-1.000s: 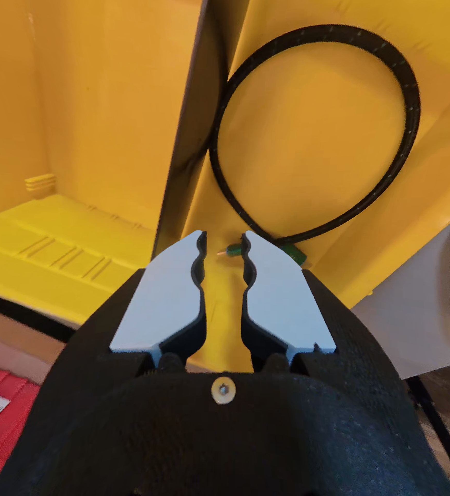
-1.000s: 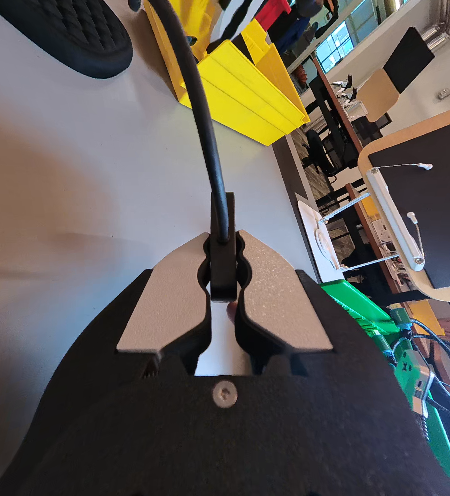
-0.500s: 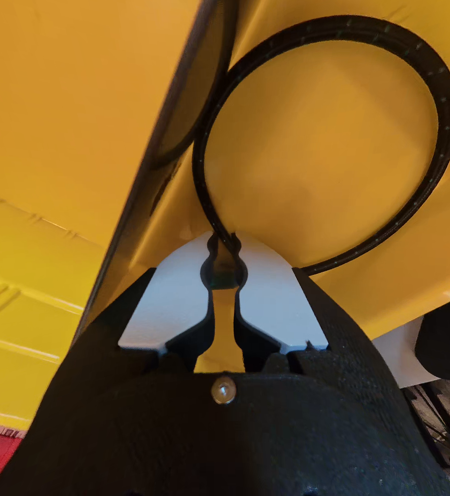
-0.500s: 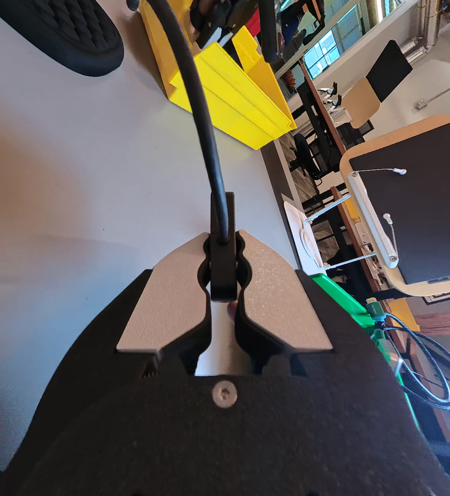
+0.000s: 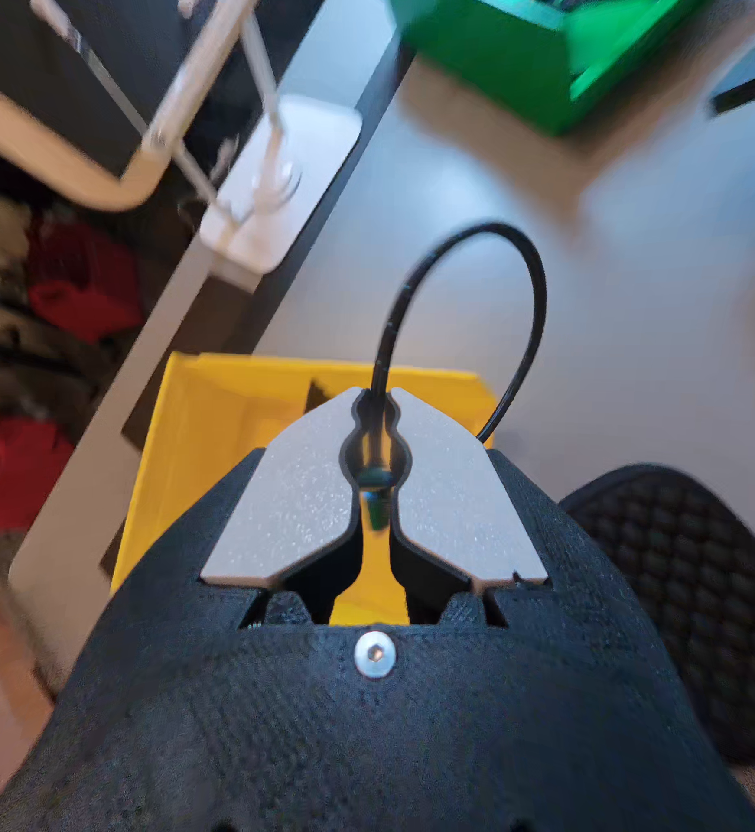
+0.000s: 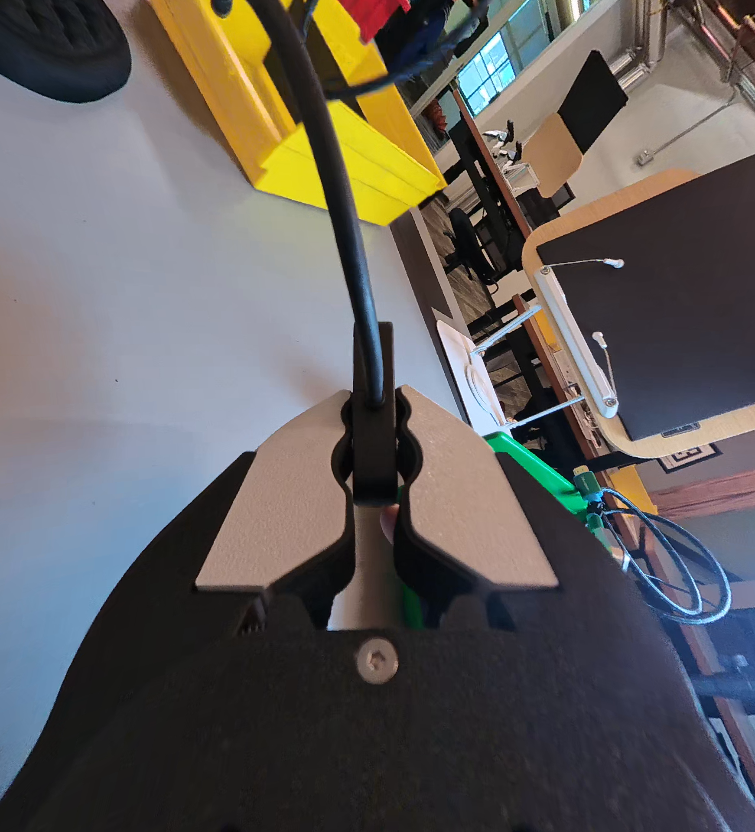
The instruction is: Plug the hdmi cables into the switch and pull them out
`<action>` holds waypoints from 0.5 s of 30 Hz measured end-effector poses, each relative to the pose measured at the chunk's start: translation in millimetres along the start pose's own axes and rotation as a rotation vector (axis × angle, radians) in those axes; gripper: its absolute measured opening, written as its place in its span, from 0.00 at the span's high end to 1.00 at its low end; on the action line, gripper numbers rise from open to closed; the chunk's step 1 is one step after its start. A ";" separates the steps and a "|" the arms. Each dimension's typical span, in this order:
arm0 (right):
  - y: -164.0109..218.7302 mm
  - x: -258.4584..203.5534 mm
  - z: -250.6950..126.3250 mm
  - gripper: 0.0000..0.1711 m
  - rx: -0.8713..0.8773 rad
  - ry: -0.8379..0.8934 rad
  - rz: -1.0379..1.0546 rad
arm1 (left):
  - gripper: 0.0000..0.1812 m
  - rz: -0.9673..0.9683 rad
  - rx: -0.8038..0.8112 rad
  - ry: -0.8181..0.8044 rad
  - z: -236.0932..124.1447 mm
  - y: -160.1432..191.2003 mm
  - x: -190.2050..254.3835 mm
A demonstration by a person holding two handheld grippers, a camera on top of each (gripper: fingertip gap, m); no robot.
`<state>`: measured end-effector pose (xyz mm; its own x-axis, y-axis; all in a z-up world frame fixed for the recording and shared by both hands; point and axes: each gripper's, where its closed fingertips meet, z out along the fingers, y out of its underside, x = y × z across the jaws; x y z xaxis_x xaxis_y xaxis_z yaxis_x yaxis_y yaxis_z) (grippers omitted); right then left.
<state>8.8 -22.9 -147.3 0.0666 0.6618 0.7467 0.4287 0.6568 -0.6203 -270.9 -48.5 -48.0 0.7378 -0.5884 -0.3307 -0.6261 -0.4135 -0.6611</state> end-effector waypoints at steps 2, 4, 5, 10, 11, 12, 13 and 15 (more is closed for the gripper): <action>0.9 7.5 -1.3 0.92 -0.004 0.043 0.010 | 0.97 0.056 0.127 0.052 9.0 -28.9 30.6; -1.2 21.7 -7.2 0.92 0.026 0.104 0.039 | 0.96 0.087 0.225 0.113 24.1 -50.2 60.2; -3.5 29.5 -12.1 0.92 0.057 0.133 0.062 | 0.96 0.085 0.262 0.156 34.3 -58.0 74.5; -3.1 63.0 -36.7 0.92 0.165 0.239 0.191 | 0.96 0.072 0.489 0.576 78.1 -82.5 154.0; 0.6 65.9 -38.5 0.92 0.164 0.245 0.209 | 0.96 0.123 0.578 0.687 76.9 -83.9 172.3; 4.1 67.5 -39.3 0.92 0.160 0.250 0.218 | 0.96 0.129 0.664 0.793 73.6 -85.4 187.0; 7.0 67.8 -38.9 0.92 0.154 0.248 0.222 | 0.96 0.095 0.702 0.892 72.0 -85.4 197.9; 10.0 66.1 -35.9 0.92 0.142 0.236 0.222 | 0.96 0.082 0.662 1.052 73.2 -72.6 217.9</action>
<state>49.9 14.4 -95.6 0.3574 0.7034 0.6145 0.2516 0.5611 -0.7886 -46.2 -95.8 -121.4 -0.0487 -0.9927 0.1107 -0.1876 -0.0998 -0.9772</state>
